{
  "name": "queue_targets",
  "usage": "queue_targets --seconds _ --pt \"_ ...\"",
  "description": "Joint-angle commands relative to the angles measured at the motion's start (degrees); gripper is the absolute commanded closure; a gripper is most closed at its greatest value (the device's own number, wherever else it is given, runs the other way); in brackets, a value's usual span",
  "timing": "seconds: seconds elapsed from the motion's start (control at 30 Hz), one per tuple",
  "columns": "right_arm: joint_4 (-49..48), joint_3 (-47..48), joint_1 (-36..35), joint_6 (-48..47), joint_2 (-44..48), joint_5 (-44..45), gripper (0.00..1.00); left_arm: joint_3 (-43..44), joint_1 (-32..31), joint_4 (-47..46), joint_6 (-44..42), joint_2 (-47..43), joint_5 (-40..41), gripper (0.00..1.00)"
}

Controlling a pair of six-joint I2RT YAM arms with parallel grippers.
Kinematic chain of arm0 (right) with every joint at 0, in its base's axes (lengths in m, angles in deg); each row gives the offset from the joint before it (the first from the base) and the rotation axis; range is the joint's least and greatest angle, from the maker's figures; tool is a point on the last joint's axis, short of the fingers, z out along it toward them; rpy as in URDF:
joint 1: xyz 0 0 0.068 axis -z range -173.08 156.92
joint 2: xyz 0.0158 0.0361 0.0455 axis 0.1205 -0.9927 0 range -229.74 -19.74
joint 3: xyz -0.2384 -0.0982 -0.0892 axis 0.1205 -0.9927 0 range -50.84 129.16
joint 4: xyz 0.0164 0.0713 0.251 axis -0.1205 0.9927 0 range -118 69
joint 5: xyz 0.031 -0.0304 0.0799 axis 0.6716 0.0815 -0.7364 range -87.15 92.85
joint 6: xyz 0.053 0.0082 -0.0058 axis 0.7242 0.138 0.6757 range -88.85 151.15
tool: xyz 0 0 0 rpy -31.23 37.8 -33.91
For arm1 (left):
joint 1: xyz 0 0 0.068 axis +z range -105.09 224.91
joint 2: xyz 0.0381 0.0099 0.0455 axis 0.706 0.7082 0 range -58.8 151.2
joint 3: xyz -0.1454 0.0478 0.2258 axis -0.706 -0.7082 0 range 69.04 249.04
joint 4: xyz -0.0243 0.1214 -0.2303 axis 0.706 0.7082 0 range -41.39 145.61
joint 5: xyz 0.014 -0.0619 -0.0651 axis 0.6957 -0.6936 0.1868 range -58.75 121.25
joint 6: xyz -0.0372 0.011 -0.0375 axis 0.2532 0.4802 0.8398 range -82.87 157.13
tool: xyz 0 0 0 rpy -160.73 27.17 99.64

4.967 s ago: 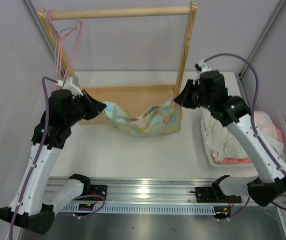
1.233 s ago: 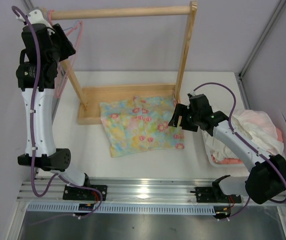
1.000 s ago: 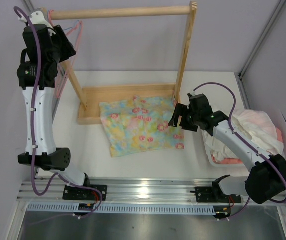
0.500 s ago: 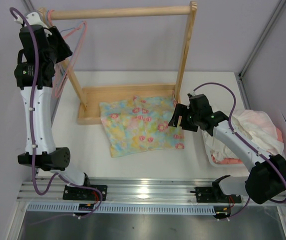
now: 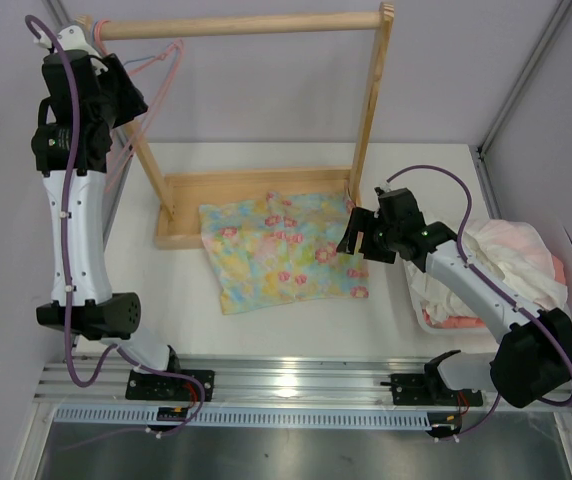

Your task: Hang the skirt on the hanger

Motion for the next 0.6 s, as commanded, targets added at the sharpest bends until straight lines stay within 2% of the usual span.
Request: queue_targets --seconds 0.0,0.57 --pt "-1.45 0.41 -0.08 -0.66 -0.21 -0.94 0.18 0.12 0.81 -1.54 -0.01 -0.12 -1.18 0.41" --pt "-1.80 0.32 -0.08 -0.66 -0.82 -1.29 0.18 0.04 0.81 -1.36 -0.27 1.64 0.14 0.41"
